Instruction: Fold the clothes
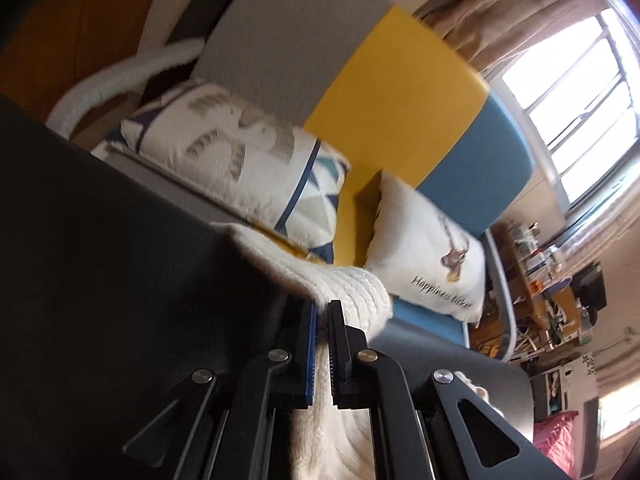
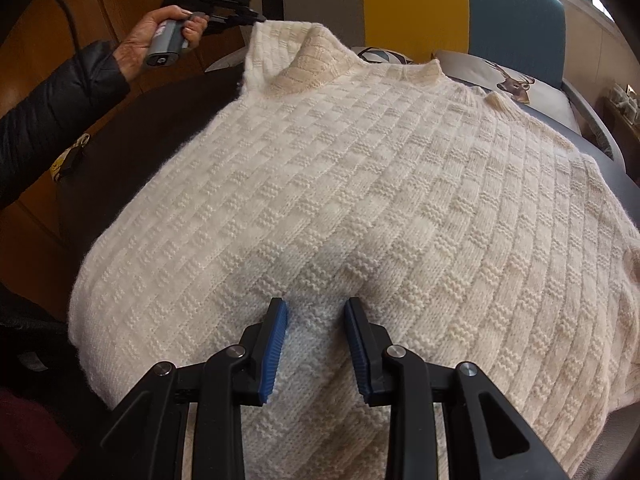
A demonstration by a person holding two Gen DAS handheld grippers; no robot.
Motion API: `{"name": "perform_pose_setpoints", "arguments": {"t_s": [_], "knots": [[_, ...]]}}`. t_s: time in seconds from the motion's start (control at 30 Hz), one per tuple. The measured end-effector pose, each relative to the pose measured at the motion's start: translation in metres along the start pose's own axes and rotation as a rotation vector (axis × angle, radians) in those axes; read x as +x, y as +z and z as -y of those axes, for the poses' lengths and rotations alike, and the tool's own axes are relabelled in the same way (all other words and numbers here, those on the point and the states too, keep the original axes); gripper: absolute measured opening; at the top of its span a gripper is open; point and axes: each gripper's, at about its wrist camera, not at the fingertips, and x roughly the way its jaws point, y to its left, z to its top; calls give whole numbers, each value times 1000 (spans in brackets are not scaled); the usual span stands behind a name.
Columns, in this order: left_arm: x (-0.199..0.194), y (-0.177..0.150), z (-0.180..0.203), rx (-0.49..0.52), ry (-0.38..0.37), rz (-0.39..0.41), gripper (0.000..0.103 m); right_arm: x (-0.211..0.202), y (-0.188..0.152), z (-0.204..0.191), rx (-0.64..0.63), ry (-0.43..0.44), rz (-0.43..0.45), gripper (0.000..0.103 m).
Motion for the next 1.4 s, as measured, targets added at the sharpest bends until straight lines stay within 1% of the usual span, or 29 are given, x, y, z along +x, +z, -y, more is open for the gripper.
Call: {"name": "perform_pose_setpoints", "arguments": {"t_s": [0.07,0.17,0.2,0.3,0.4,0.43,0.5,0.53,0.57,0.6,0.7,0.77,0.83,0.9,0.93,1.0,1.07,1.1,1.17,1.27,1.33,1.4], "knots": [[-32,-6,-7,-6,5,51,5,1,1,-2,-8,-16,-4,31],[-75,-22,-27,-57,36,115,5,2,1,-5,-21,-38,-9,31],[-87,-30,-35,-77,50,126,5,2,1,-6,-21,-45,-9,31],[-115,-58,-61,-129,123,146,5,2,2,-9,-35,-66,-14,31],[-129,-86,-86,-195,165,89,7,3,2,-11,-42,-82,-18,31],[-131,-96,-95,-209,157,51,7,3,2,-11,-43,-86,-17,31],[-139,-115,-111,-233,178,19,7,3,2,-13,-46,-95,-17,32],[-142,-122,-119,-240,176,1,7,4,2,-13,-48,-101,-18,32],[-148,-129,-129,-265,169,-8,7,4,2,-14,-53,-107,-20,32],[-155,-134,-138,-286,170,-14,11,4,2,-15,-56,-113,-21,32],[-174,-141,-161,-314,184,-1,14,5,2,-17,-58,-132,-27,32],[-185,-137,-175,-336,205,9,16,6,2,-19,-60,-145,-29,32],[-192,-129,-189,-377,181,15,20,7,2,-20,-60,-158,-30,32],[-192,-112,-206,-416,154,21,22,7,2,-22,-62,-170,-32,32],[-188,-100,-210,-419,141,15,26,7,3,-23,-62,-176,-35,32],[-179,-79,-223,-457,117,6,27,8,3,-24,-60,-186,-41,32],[-164,-59,-231,-469,82,-9,27,8,4,-24,-60,-194,-47,32],[-159,-52,-236,-491,92,-7,27,9,5,-24,-61,-197,-51,33],[-145,-42,-240,-509,87,-12,27,10,6,-24,-64,-200,-62,33],[-123,-31,-243,-508,91,-40,27,11,8,-24,-72,-203,-78,34],[-111,-28,-243,-497,110,-70,27,12,10,-24,-76,-205,-86,35],[-101,-27,-245,-507,123,-79,27,13,11,-24,-80,-210,-93,35]]}}
